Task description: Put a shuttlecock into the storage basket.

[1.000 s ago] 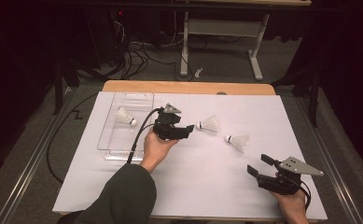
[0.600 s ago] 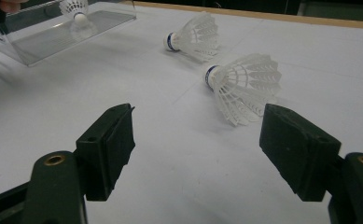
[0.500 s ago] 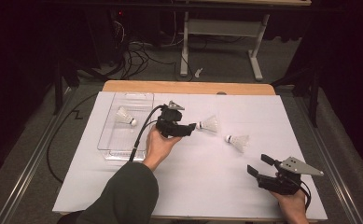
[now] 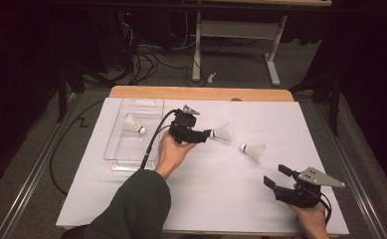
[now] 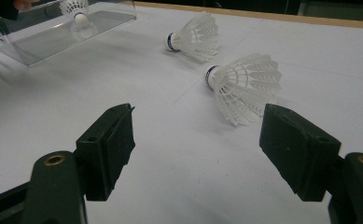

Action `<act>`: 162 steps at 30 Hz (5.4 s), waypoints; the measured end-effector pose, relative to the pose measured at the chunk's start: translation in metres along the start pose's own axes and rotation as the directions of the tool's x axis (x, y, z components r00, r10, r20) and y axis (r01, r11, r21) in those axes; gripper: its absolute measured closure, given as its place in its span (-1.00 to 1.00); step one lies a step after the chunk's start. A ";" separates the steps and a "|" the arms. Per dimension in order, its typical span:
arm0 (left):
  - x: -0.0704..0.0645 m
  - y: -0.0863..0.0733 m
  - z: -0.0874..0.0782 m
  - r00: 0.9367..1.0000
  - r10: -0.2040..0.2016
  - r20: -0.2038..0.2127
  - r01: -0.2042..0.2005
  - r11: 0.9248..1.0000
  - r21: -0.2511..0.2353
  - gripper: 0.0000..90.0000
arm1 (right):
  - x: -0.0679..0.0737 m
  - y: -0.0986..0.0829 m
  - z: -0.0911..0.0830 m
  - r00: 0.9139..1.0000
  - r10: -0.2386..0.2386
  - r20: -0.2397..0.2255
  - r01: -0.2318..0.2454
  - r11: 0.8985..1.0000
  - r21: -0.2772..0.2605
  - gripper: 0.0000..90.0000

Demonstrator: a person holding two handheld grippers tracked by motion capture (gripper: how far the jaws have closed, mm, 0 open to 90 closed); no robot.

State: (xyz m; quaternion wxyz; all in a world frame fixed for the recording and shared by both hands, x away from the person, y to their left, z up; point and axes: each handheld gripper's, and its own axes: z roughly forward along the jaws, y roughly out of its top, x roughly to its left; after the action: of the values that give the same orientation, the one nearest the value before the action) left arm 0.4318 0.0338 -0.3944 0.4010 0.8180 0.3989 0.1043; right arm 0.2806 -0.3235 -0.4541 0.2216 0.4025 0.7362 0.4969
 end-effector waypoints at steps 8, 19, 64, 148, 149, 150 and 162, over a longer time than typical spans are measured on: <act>0.000 0.006 0.007 1.000 0.004 0.003 -0.004 1.000 0.025 -0.28 | 0.000 0.000 0.000 1.000 -0.001 -0.001 0.001 1.000 0.000 -0.40; -0.001 0.017 0.015 1.000 0.009 0.012 -0.010 0.997 0.072 -0.29 | 0.000 0.000 0.000 1.000 -0.001 -0.002 0.001 1.000 0.000 -0.40; -0.014 0.050 0.052 0.998 0.041 0.054 -0.051 0.980 0.193 -0.32 | 0.000 0.000 0.001 1.000 -0.007 -0.008 0.008 1.000 0.004 -0.40; -0.025 0.069 0.105 1.000 0.011 -0.003 -0.009 0.943 0.332 0.15 | -0.001 0.000 0.001 1.000 -0.005 -0.020 0.005 1.000 0.002 -0.40; -0.025 0.069 0.105 1.000 0.011 -0.003 -0.009 0.943 0.332 0.17 | -0.001 0.000 0.001 1.000 -0.005 -0.020 0.005 1.000 0.002 -0.40; -0.025 0.068 0.105 1.000 0.011 -0.001 -0.010 0.943 0.333 0.17 | -0.001 0.000 0.001 1.000 -0.006 -0.020 0.006 1.000 0.002 -0.40; -0.025 0.067 0.101 0.999 0.040 -0.006 -0.036 0.941 0.336 0.51 | -0.001 0.000 0.001 1.000 -0.005 -0.020 0.005 1.000 0.002 -0.41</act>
State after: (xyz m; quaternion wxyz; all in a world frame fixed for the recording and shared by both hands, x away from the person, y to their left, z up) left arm 0.5029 -0.0669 -0.4077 0.2510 0.8814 0.3974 0.0476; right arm 0.2817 -0.3235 -0.4549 0.2153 0.3958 0.7399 0.4995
